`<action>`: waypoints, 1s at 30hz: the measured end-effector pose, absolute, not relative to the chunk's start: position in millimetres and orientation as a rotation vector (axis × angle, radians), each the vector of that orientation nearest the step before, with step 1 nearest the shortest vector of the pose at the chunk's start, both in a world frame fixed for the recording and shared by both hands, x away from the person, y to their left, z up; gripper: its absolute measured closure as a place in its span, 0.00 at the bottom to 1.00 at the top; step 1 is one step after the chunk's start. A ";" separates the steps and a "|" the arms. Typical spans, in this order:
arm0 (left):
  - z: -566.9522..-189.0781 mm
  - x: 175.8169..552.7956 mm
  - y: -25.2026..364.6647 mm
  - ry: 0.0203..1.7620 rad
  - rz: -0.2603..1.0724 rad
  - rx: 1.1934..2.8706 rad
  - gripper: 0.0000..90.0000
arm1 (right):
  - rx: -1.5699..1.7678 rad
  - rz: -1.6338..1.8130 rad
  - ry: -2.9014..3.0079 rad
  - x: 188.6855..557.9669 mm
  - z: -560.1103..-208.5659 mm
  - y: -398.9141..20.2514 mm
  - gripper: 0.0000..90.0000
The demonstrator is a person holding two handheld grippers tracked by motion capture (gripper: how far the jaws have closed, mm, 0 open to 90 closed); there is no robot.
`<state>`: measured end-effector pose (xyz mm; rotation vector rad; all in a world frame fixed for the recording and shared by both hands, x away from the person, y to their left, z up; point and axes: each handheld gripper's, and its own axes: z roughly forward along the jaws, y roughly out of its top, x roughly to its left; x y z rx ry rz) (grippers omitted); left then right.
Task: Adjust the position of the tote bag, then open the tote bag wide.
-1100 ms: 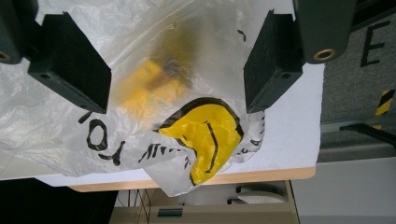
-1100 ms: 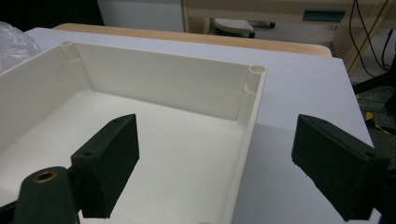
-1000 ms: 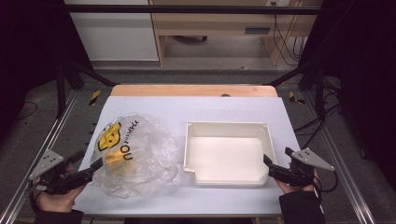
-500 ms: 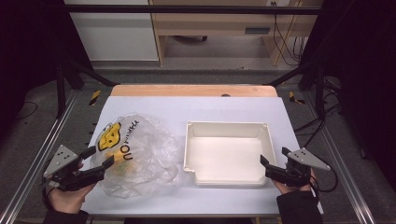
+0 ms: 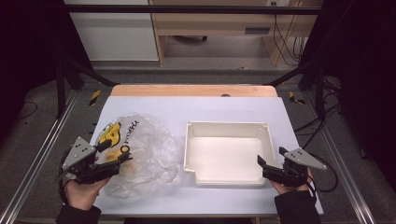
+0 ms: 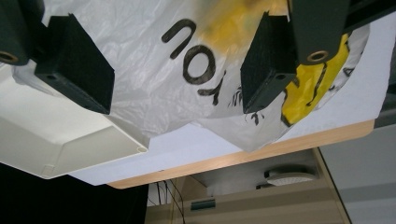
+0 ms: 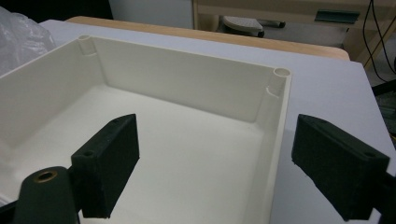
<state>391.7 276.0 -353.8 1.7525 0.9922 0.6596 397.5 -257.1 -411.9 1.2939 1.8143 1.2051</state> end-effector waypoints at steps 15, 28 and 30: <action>-351.3 405.6 246.5 0.975 0.631 1.768 0.31 | 1.292 1.208 1.822 398.4 -412.8 -255.4 0.17; -352.5 421.4 224.6 0.970 0.676 1.836 0.29 | 1.292 1.205 1.831 397.9 -414.3 -255.3 0.17; -354.3 425.0 225.3 0.984 0.672 1.843 0.29 | 1.292 1.206 1.836 397.9 -414.6 -254.5 0.17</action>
